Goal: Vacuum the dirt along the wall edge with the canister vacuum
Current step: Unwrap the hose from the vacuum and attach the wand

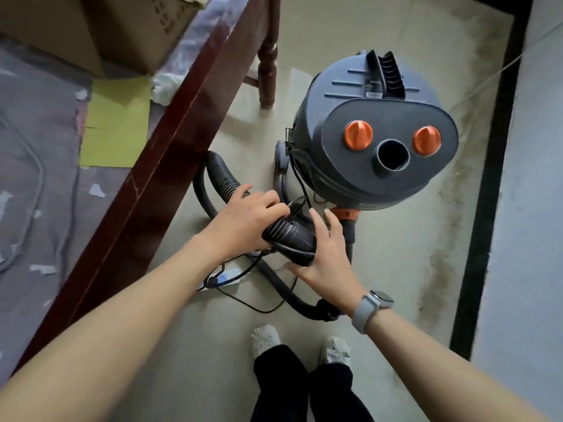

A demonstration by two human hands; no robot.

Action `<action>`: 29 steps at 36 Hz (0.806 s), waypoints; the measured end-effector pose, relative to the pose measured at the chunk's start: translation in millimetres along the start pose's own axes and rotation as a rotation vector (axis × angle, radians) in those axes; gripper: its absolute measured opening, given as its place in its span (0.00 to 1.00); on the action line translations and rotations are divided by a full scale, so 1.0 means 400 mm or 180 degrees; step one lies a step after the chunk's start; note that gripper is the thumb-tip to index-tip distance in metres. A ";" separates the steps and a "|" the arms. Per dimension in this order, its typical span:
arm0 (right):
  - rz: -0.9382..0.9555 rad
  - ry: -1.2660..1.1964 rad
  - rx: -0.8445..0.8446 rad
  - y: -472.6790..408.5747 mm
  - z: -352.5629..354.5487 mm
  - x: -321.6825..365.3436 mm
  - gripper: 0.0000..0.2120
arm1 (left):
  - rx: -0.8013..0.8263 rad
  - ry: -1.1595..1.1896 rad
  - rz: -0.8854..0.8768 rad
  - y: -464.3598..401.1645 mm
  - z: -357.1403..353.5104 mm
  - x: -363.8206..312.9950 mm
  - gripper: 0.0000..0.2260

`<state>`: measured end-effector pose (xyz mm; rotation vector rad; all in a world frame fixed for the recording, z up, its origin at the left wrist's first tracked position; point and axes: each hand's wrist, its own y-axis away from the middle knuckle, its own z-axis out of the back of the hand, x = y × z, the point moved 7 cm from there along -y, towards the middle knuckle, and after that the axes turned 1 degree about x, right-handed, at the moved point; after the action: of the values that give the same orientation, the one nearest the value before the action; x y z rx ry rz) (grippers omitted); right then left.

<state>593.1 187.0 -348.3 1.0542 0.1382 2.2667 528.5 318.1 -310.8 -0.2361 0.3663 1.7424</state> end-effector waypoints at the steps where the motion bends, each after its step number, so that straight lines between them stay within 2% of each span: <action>1: -0.0027 -0.0014 -0.0097 0.000 0.005 0.002 0.51 | -0.0019 0.0042 0.0017 -0.001 0.002 0.004 0.21; 7: -0.0237 -0.0174 -0.0279 0.000 0.047 0.002 0.58 | -0.0156 0.0425 0.0061 -0.003 0.007 0.014 0.19; 10: -0.0512 -0.0198 -0.0080 0.005 0.063 -0.012 0.61 | -0.0181 0.0600 -0.0040 -0.016 0.017 0.008 0.17; 14: -0.0663 0.0426 0.0007 0.031 0.075 -0.028 0.56 | 0.0004 0.0558 -0.0248 -0.027 0.018 -0.009 0.21; 16: -0.0595 0.0576 -0.0034 0.045 0.092 -0.032 0.48 | 0.0091 0.0606 -0.0115 -0.024 0.010 -0.005 0.22; 18: -0.0513 0.0660 -0.0089 0.057 0.115 -0.034 0.33 | -0.0008 0.0802 0.0261 -0.019 0.008 0.013 0.25; 20: -0.0593 0.0611 -0.0055 0.070 0.132 -0.046 0.26 | -0.0222 0.0813 0.0840 -0.007 0.010 0.051 0.27; 23: -0.0691 0.0505 0.0000 0.089 0.151 -0.074 0.25 | -0.0466 0.0544 0.1955 0.030 0.009 0.124 0.23; 25: -0.0720 0.0446 0.0051 0.104 0.163 -0.094 0.24 | -0.0639 0.0641 0.2580 0.064 0.003 0.160 0.20; 27: -0.0789 0.0387 0.0153 0.123 0.171 -0.122 0.22 | -0.0591 0.0839 0.2908 0.085 -0.023 0.174 0.19; 29: -0.0854 0.0241 0.0223 0.144 0.180 -0.150 0.21 | -0.0333 0.1194 0.3046 0.091 -0.066 0.159 0.19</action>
<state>645.2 94.6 -319.5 0.9251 0.3708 2.0708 478.9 360.2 -353.6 -0.5243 0.7412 2.6680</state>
